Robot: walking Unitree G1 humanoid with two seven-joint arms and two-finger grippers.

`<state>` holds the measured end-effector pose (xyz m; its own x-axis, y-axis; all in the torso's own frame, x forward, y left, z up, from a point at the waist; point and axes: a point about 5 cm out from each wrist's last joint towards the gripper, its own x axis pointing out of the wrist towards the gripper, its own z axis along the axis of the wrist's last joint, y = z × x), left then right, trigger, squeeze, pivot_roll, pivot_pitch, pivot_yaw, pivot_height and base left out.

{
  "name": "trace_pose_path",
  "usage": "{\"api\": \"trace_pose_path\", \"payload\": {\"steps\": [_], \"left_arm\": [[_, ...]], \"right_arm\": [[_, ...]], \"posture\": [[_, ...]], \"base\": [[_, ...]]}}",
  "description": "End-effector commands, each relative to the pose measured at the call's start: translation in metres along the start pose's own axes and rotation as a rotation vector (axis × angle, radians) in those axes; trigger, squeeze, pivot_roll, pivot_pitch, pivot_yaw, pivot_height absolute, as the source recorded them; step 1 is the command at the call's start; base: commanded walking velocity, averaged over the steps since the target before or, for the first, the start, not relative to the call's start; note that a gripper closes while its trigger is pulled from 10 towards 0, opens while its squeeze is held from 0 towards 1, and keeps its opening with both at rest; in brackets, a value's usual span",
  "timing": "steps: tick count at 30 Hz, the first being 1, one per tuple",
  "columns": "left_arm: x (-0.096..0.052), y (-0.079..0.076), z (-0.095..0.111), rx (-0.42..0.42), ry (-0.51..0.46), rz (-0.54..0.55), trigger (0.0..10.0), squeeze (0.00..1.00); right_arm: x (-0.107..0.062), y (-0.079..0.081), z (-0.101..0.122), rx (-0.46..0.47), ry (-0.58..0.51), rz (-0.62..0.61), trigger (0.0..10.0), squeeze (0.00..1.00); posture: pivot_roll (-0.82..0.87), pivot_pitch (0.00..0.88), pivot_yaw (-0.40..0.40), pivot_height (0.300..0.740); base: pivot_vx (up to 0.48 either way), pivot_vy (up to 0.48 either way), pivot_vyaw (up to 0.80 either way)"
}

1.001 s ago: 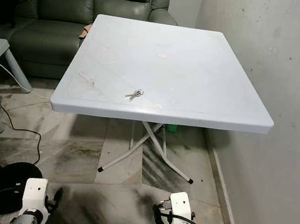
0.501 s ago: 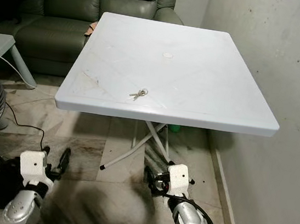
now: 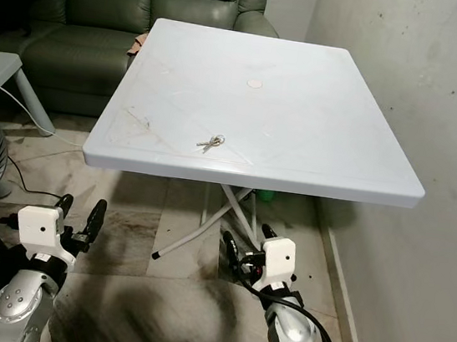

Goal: Hang keys on a hook

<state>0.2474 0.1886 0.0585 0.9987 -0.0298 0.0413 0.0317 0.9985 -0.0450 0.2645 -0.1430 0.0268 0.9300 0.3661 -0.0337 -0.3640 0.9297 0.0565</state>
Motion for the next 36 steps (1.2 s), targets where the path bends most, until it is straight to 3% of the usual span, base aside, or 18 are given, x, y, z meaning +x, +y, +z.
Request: {"api": "trace_pose_path", "payload": {"steps": [1, 6, 7, 8, 22, 23, 24, 25, 26, 36], "left_arm": [[-0.001, 0.000, 0.002, 0.015, 0.005, -0.015, 10.0, 0.00], [-0.003, -0.001, 0.005, 0.020, 0.014, -0.020, 10.0, 0.00], [-0.003, -0.002, 0.006, 0.024, 0.013, -0.021, 10.0, 0.00], [-0.003, -0.002, 0.006, 0.030, 0.009, -0.023, 10.0, 0.00], [-0.002, -0.006, 0.020, 0.056, -0.023, -0.021, 10.0, 0.00], [-0.002, -0.006, 0.020, 0.059, -0.025, -0.025, 10.0, 0.00], [-0.002, -0.006, 0.020, 0.057, -0.024, -0.026, 10.0, 0.00], [-0.002, -0.007, 0.020, 0.056, -0.023, -0.026, 10.0, 0.00], [-0.002, -0.007, 0.020, 0.051, -0.022, -0.027, 10.0, 0.00], [0.000, -0.009, 0.027, 0.060, -0.038, -0.028, 10.0, 0.00]], "right_arm": [[0.000, -0.001, 0.003, -0.008, -0.007, 0.000, 10.0, 1.00], [-0.002, -0.001, 0.003, -0.018, -0.001, -0.005, 10.0, 1.00], [-0.002, -0.001, 0.003, -0.020, -0.002, -0.002, 10.0, 0.09], [-0.002, -0.002, 0.004, -0.026, -0.005, 0.003, 10.0, 0.00], [0.003, -0.004, 0.026, -0.045, -0.067, 0.016, 10.0, 0.00], [0.003, -0.004, 0.026, -0.044, -0.068, 0.016, 10.0, 0.14], [0.003, -0.004, 0.027, -0.044, -0.068, 0.016, 10.0, 0.14], [0.003, -0.004, 0.027, -0.043, -0.068, 0.016, 10.0, 0.33], [0.003, -0.004, 0.028, -0.041, -0.069, 0.016, 10.0, 1.00], [0.003, -0.004, 0.038, -0.046, -0.098, 0.016, 10.0, 1.00]], "posture": [[-0.03, 0.020, -0.001, 0.740], [-0.03, 0.020, -0.001, 0.740], [-0.02, 0.021, -0.004, 0.740], [-0.02, 0.020, -0.008, 0.740], [-0.02, 0.032, -0.013, 0.740], [-0.02, 0.034, -0.014, 0.740], [-0.02, 0.034, -0.014, 0.740], [-0.02, 0.036, -0.014, 0.740], [-0.02, 0.037, -0.015, 0.740], [-0.03, 0.046, -0.015, 0.740]], "base": [[0.000, 0.000, 0.00], [0.000, 0.000, 0.00], [0.000, 0.000, 0.00], [0.000, 0.000, 0.00], [0.000, 0.000, 0.00], [0.000, 0.000, 0.00], [0.000, 0.000, 0.00], [0.000, 0.000, 0.00], [0.000, 0.000, 0.00], [0.000, 0.000, 0.00]]}}
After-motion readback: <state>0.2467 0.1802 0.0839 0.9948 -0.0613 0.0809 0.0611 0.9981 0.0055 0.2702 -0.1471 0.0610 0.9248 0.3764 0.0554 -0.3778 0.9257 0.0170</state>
